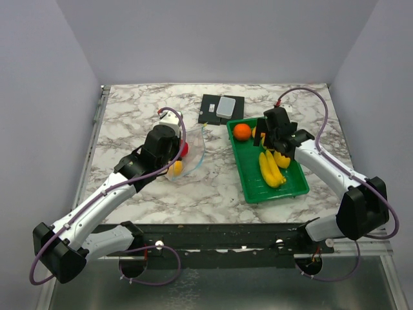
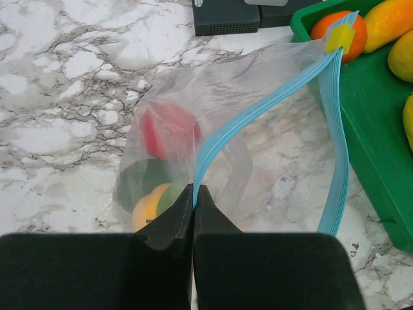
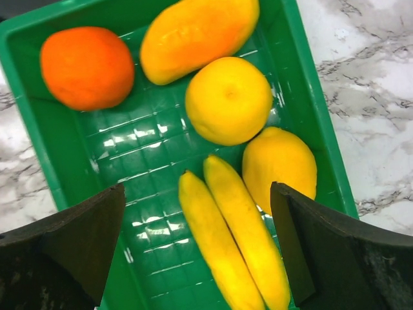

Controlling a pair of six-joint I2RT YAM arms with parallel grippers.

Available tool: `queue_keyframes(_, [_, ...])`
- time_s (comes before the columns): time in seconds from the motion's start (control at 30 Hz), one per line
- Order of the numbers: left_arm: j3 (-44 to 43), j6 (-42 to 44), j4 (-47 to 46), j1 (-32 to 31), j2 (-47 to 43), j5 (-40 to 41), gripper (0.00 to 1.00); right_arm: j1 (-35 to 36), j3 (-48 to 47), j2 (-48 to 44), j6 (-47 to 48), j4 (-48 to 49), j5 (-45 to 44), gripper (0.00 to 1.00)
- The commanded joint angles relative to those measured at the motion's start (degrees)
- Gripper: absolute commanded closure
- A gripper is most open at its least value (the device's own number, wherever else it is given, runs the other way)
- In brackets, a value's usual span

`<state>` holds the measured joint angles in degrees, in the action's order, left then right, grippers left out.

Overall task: Place the food in the zip-top bag and seal the zipper
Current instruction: Pick up the fake fruit from the bin.

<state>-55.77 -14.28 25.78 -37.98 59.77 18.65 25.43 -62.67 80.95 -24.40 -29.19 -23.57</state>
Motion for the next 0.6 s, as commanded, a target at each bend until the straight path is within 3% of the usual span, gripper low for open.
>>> queue_keyframes(0.0, [0.5,0.3,-1.1,0.2,-0.8,-1.2,1.00,-2.6,0.7,2.0,0.1,3.6,2.1,0.00])
queue_keyframes(0.57, [0.7,0.3,-1.1,0.2,0.1,-1.4,1.00,-10.3,-3.2,13.2,1.6,8.3,5.9,0.03])
